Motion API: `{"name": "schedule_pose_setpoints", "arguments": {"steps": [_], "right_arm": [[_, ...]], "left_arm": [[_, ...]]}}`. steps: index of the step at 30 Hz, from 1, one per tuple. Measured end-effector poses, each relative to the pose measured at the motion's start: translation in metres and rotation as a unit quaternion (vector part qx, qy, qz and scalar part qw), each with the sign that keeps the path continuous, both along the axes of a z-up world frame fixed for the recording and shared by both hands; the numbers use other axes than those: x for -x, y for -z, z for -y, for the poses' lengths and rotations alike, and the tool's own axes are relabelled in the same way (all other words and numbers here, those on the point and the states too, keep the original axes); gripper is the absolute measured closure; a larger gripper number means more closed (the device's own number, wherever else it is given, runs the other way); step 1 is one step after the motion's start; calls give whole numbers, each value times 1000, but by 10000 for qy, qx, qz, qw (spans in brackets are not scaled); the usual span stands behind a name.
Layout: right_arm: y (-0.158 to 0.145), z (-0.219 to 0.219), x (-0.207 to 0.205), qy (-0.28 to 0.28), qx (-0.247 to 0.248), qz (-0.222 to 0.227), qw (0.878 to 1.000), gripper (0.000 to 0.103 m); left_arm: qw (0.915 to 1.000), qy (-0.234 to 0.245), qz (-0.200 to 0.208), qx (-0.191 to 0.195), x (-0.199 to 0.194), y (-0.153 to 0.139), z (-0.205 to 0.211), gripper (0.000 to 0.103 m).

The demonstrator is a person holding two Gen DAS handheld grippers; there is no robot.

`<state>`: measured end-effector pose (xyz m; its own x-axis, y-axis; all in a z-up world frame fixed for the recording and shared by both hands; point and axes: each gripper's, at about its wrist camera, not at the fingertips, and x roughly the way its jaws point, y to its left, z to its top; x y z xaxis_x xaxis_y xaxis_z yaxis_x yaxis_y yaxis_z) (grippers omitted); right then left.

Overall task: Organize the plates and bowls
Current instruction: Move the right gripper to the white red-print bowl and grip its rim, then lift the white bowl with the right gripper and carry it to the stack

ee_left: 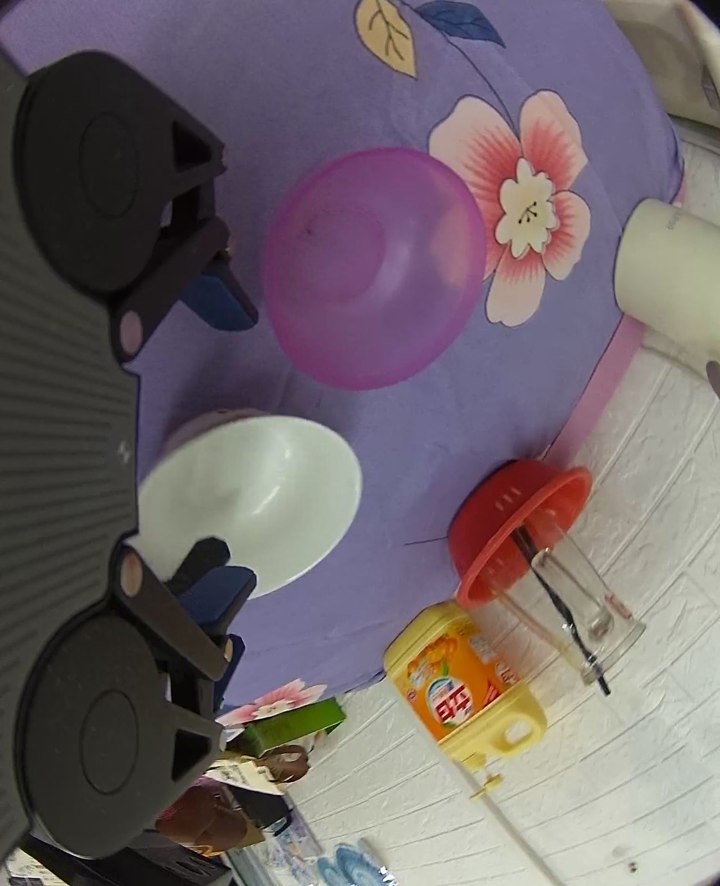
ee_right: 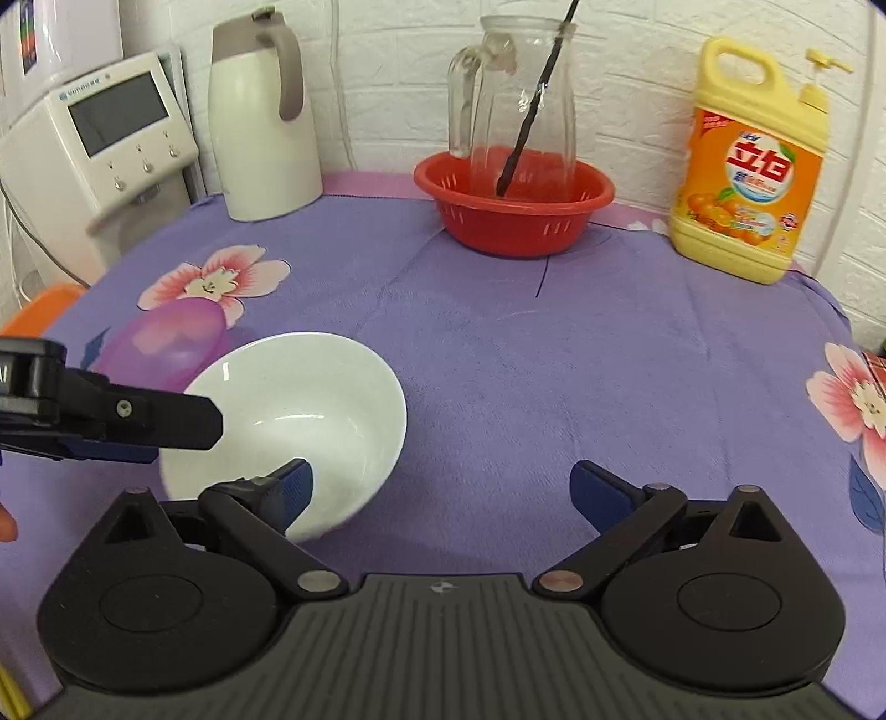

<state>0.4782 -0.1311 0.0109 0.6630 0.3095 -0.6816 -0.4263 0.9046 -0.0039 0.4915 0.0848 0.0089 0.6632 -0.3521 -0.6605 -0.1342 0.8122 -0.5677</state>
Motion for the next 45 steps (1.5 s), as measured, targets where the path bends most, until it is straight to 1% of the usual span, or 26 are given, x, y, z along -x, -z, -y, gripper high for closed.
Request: {"name": "schedule_pose_setpoints", "arguments": {"steps": [3, 5, 7, 8, 12, 16, 18, 19, 21, 22, 23, 25, 30, 34, 36, 38, 40, 45], "right_arm": [[7, -16, -11, -140, 273, 133, 9994, 0], [14, -24, -17, -220, 419, 99, 9988, 0], [19, -26, -20, -300, 349, 9, 9989, 0], [20, -26, -21, -304, 316, -9, 9990, 0], [24, -29, -27, -281, 103, -144, 9994, 0], [25, -27, -24, -324, -175, -340, 9987, 0], [26, -28, -22, -289, -198, -295, 9990, 0], [25, -28, -20, -301, -211, -269, 9990, 0], [25, -31, -16, -403, -247, -235, 9986, 0], [24, -32, -14, -449, -266, -232, 9984, 4], [23, -33, -14, -497, -305, -246, 9980, 13], [23, -34, -13, -563, -361, -258, 9974, 19], [25, -34, -14, -570, -429, -230, 9972, 19], [26, -32, -14, -598, -457, -196, 9970, 19], [26, -32, -14, -608, -467, -181, 9969, 16], [27, -31, -14, -592, -463, -162, 9970, 7], [27, -29, -15, -550, -440, -137, 9974, 0], [28, -30, -15, -515, -418, -88, 9978, 0]], "left_arm": [[9999, 89, -46, -107, -14, 2, 12, 12], [9997, 189, -99, -107, -18, 8, 18, 12], [9997, 199, -118, -88, -23, 14, 20, 13], [9997, 198, -49, -121, -24, 15, 21, 13], [9987, 375, 19, -354, -27, 14, 27, 13], [9983, 437, 117, -370, -25, 16, 23, 14], [9977, 451, 151, -489, -25, 15, 26, 22], [9972, 504, 184, -518, -25, 16, 28, 30], [9979, 543, 168, -301, -26, 18, 26, 38], [9979, 533, 173, -330, -26, 17, 26, 45], [9978, 542, 182, -346, -26, 17, 27, 46], [9979, 524, 175, -341, -26, 17, 26, 47], [9980, 439, 193, -415, -24, 16, 30, 47], [9975, 355, 244, -552, -23, 16, 34, 46], [9973, 297, 271, -616, -22, 17, 35, 44], [9967, 292, 316, -687, -22, 17, 36, 42], [9967, 285, 332, -687, -22, 17, 36, 42], [9965, 291, 358, -703, -23, 18, 36, 42]]}}
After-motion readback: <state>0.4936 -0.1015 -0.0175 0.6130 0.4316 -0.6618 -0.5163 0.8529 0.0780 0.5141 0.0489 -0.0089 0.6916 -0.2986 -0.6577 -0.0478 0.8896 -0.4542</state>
